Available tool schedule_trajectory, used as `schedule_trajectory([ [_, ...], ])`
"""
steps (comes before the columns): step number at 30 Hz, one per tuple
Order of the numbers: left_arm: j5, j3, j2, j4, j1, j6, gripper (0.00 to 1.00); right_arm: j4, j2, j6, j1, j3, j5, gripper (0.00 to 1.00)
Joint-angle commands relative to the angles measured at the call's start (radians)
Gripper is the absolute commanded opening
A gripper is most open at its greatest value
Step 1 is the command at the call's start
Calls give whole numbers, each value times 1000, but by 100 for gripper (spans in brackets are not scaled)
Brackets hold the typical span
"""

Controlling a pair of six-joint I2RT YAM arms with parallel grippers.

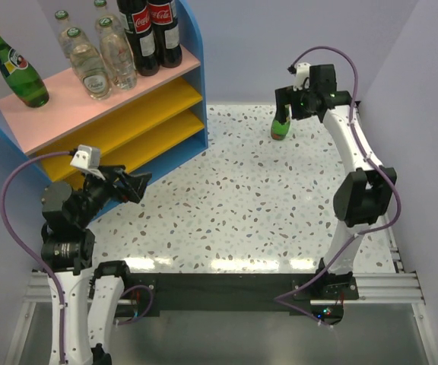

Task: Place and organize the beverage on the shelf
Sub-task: Pick up the drink from the center of the board.

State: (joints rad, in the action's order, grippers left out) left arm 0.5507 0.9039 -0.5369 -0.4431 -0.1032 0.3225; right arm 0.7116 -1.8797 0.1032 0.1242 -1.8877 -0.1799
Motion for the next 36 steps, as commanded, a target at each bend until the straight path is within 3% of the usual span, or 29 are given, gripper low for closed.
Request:
schedule_trajectory([
  [1,54,-88,46,29,3,38,100,-35,-89,-19,-8,-108,72,95],
  [7,64,-177,97,21,3,49,100,-80,-211,-20,-11,-227,92,83],
  [18,63,-197,127,-26,3,61,100,-135,-377,-19,-11,-386,69,62],
  [21,83,-198,114,-17,2,64,100,-135,-383,-11,-11,-393,56,48],
  [22,101,-198,103,-10,3,66,100,-133,-383,-8,-9,-393,56,32],
  [23,110,-201,98,-3,2,70,100,-130,-380,-5,-8,-392,54,25],
  [25,121,-204,83,30,7,81,100,-121,-354,10,-8,-369,43,11],
  [28,138,-204,48,87,25,104,100,-109,-284,29,-9,-321,25,0],
  [33,77,-204,-35,165,160,122,100,-124,-72,64,-8,-142,-68,0],
  [36,-56,-206,-106,225,391,127,100,-132,101,111,-8,28,-170,0],
])
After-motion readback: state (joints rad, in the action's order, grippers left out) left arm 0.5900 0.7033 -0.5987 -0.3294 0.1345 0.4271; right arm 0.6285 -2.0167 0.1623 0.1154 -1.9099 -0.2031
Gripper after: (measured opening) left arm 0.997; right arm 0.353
